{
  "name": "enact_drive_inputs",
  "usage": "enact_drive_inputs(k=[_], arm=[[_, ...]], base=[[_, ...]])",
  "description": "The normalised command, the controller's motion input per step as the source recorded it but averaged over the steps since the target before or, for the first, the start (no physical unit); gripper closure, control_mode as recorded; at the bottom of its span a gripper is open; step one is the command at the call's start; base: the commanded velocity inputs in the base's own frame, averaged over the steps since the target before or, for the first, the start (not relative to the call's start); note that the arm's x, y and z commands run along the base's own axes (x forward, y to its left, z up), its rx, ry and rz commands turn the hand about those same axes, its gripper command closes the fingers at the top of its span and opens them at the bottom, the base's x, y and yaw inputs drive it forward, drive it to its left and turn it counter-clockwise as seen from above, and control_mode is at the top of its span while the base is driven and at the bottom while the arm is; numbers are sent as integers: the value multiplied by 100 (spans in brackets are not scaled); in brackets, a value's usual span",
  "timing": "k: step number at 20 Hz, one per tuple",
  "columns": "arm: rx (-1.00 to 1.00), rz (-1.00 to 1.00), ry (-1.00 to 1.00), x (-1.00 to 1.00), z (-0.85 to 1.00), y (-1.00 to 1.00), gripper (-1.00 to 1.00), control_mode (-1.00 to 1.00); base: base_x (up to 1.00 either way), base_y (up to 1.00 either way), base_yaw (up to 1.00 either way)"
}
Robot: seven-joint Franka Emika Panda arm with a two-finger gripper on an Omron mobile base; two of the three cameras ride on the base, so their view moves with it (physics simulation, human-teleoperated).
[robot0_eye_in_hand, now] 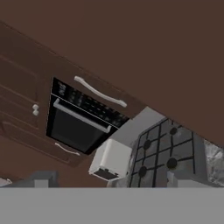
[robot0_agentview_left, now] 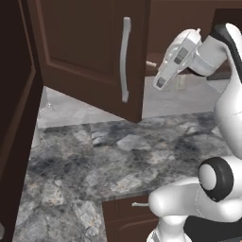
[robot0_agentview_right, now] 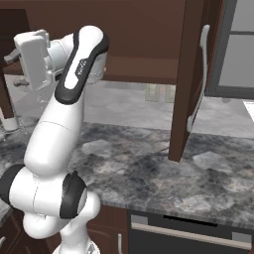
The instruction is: Open the cabinet. Pick the dish brush and place it next to the sink. Then close the cabinet.
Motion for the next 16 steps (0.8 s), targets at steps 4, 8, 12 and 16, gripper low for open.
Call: enact_drive_inputs(k=[4,8,12,16], arm=[[0,-1,-8,0,8,-45,-100,-100],[-3,-5,-5,0,0,-55,-100,-100],[-8,-12,-4,0,0,-53,-100,-100],[-8,-19,-7,0,0,-44,-100,-100]], base=[[0,0,0],[0,0,0],[0,0,0],[0,0,0]])
